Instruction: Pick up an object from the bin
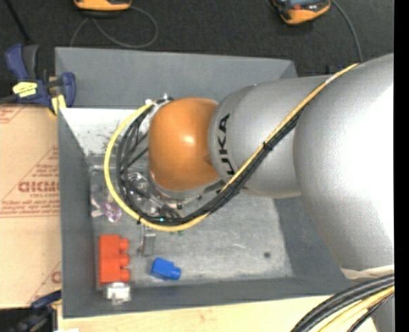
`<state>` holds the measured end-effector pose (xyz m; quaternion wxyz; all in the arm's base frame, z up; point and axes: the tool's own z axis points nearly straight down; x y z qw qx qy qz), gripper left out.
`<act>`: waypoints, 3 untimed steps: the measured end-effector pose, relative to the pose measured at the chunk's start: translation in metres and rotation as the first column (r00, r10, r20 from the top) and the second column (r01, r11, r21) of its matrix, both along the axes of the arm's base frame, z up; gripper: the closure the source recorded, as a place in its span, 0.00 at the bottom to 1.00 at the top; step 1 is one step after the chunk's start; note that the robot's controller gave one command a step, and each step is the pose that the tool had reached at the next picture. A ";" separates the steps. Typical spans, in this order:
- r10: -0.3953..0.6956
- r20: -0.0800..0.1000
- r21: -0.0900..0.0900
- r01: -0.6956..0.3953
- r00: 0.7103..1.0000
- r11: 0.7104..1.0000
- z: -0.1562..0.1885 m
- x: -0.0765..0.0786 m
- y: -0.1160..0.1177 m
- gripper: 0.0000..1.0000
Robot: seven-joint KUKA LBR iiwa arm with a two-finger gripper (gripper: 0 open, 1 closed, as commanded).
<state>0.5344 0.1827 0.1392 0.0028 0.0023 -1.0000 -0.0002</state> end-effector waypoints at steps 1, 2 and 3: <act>0.247 0.007 0.000 -0.247 0.969 0.969 -0.071 0.081 0.052 0.00; 0.077 0.012 0.003 -0.077 0.997 0.997 -0.037 0.073 0.054 0.00; 0.014 0.013 0.004 -0.014 1.000 1.000 -0.026 0.072 0.052 0.00</act>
Offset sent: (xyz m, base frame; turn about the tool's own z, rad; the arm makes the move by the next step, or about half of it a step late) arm 0.0802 0.0527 -0.0692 -0.2514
